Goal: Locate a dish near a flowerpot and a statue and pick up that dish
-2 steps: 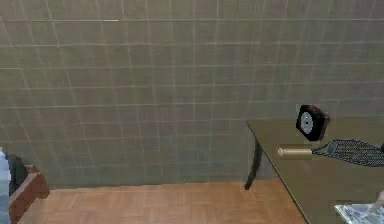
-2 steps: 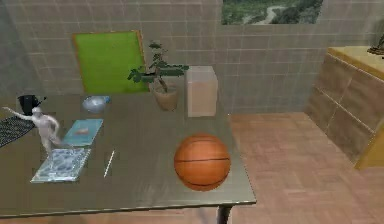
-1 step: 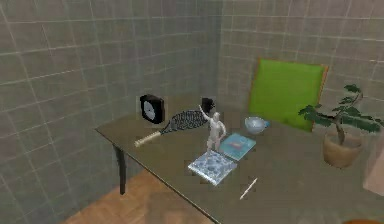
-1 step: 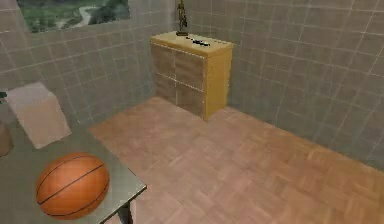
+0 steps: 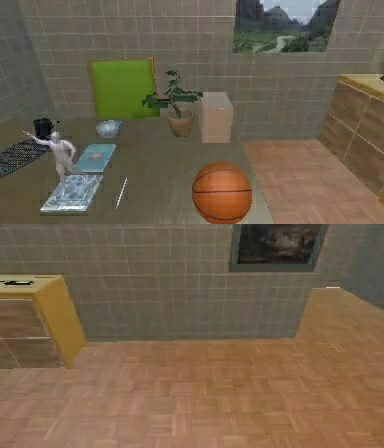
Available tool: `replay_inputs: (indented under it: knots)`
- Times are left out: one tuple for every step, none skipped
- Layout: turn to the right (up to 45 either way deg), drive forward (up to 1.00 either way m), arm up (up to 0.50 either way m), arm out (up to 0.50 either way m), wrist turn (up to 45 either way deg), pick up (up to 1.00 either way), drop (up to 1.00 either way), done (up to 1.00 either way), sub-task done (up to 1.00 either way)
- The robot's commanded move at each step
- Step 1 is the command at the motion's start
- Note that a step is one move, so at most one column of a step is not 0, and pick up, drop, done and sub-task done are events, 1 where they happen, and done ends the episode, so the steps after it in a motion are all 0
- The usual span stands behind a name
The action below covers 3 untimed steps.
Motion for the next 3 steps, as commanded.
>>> replay_inputs:
  knots:
    - [45.0, 0.00, 0.00, 0.00, 0.0, 0.00, 0.00, 0.00, 0.00]
    - [30.0, 0.00, 0.00, 0.00, 0.0, 0.00, 0.00, 0.00, 0.00]
    - [0.0, 0.75, 0.00, 0.00, 0.0, 0.00, 0.00, 0.00, 0.00]
